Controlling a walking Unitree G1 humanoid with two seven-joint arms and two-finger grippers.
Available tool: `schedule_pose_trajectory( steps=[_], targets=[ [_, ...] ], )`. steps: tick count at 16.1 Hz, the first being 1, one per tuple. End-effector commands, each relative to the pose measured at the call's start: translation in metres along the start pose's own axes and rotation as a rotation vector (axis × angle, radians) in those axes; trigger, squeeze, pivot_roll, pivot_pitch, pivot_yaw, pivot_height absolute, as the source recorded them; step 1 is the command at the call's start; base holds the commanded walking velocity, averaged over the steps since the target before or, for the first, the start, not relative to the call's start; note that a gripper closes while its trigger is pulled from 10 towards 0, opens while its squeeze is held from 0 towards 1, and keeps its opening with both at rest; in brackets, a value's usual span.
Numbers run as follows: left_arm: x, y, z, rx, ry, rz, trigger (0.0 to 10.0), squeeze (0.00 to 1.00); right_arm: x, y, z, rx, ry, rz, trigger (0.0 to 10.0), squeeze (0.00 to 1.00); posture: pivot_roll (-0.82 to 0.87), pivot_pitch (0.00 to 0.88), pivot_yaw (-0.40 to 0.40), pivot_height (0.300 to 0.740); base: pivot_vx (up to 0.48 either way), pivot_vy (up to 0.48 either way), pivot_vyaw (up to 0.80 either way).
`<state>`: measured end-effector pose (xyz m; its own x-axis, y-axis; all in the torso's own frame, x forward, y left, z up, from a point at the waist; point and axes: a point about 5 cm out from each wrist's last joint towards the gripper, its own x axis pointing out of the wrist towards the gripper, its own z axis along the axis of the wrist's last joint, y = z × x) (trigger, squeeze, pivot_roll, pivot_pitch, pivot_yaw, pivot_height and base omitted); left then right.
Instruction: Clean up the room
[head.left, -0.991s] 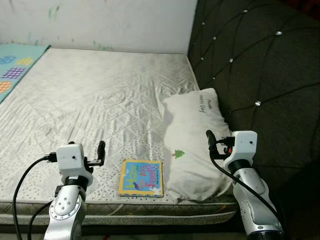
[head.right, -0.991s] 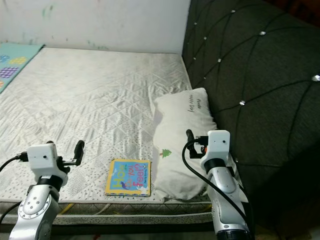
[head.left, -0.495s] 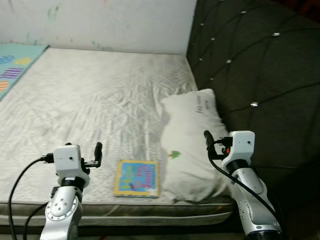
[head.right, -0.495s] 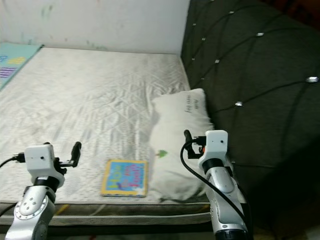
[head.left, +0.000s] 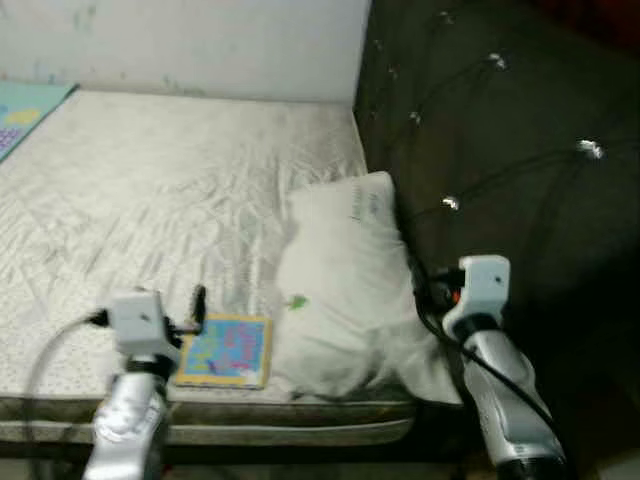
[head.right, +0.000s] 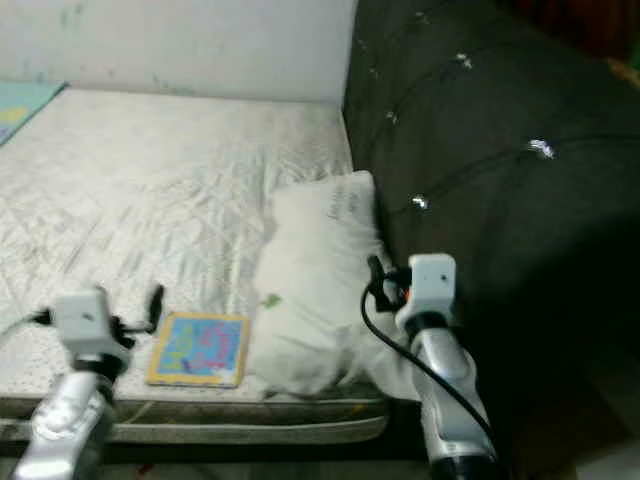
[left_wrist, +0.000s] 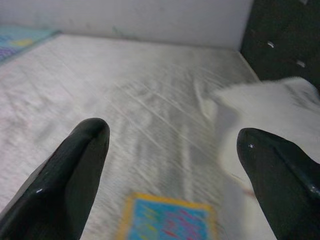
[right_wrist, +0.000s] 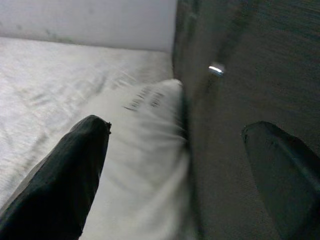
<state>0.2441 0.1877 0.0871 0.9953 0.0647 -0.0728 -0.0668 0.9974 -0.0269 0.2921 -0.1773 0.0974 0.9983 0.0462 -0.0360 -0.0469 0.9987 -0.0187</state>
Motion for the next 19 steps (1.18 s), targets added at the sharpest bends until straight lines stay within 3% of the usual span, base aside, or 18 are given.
schedule_pose_trajectory(
  steps=[1,12,19],
  targets=[
    [0.0015,0.0027,0.0048,0.011,-0.015,-0.005,10.0,0.0,0.0016,0.0002,0.0039,0.007,-0.011,-0.002,10.0,0.0,-0.08,0.022,-0.037,0.74,0.0,0.0,0.0],
    [0.0015,0.0027,0.0048,0.011,-0.015,-0.005,10.0,0.0,0.0016,0.0002,0.0039,0.007,-0.011,-0.002,10.0,0.0,-0.08,0.022,-0.037,0.74,0.0,0.0,0.0],
    [0.005,0.0025,0.0022,-0.024,-0.001,-0.02,10.0,0.0,0.0051,0.0011,0.0046,0.011,-0.014,0.0,10.0,0.0,-0.08,0.01,-0.036,0.74,0.0,0.471,-0.67]
  ],
)
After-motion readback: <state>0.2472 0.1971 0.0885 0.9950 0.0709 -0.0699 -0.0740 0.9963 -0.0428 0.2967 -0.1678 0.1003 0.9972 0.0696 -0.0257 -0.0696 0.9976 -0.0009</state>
